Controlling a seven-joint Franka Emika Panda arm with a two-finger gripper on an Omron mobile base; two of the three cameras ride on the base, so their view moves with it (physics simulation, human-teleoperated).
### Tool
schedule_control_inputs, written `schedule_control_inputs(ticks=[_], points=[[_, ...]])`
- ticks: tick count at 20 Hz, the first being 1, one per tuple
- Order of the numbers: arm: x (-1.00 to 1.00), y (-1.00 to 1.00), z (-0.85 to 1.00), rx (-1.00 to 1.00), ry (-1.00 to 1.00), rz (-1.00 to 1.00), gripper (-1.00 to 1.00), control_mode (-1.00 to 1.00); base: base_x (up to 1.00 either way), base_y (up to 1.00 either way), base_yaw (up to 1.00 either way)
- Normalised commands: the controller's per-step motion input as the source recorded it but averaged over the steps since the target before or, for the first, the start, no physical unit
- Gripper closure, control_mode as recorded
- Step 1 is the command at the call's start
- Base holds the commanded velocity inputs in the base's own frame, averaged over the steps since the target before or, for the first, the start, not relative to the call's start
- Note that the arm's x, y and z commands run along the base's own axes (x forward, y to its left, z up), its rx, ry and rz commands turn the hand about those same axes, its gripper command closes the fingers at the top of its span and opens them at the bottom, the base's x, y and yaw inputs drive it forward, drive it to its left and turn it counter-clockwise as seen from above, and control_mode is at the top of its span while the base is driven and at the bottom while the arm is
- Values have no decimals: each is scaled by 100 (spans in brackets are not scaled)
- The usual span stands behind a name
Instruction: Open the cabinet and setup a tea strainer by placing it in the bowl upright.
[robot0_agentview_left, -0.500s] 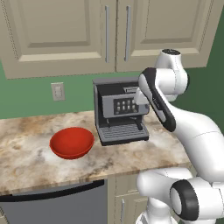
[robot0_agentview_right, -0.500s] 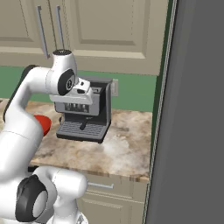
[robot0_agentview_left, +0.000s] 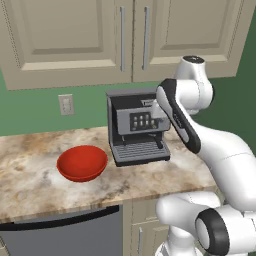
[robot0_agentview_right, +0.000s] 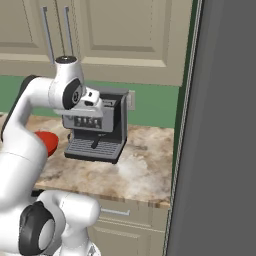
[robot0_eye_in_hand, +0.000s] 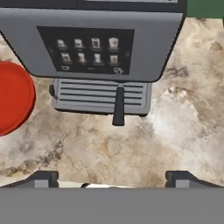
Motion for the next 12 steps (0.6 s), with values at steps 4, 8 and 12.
schedule_control_inputs(ticks=[4, 8, 12], points=[[-33, 16, 5, -7, -45, 0, -100, -100, 0, 0, 0], [-50, 18, 17, -12, -39, -2, -100, -100, 0, 0, 0], [-40, 7, 99, 0, -47, -2, -100, -100, 0, 0, 0]])
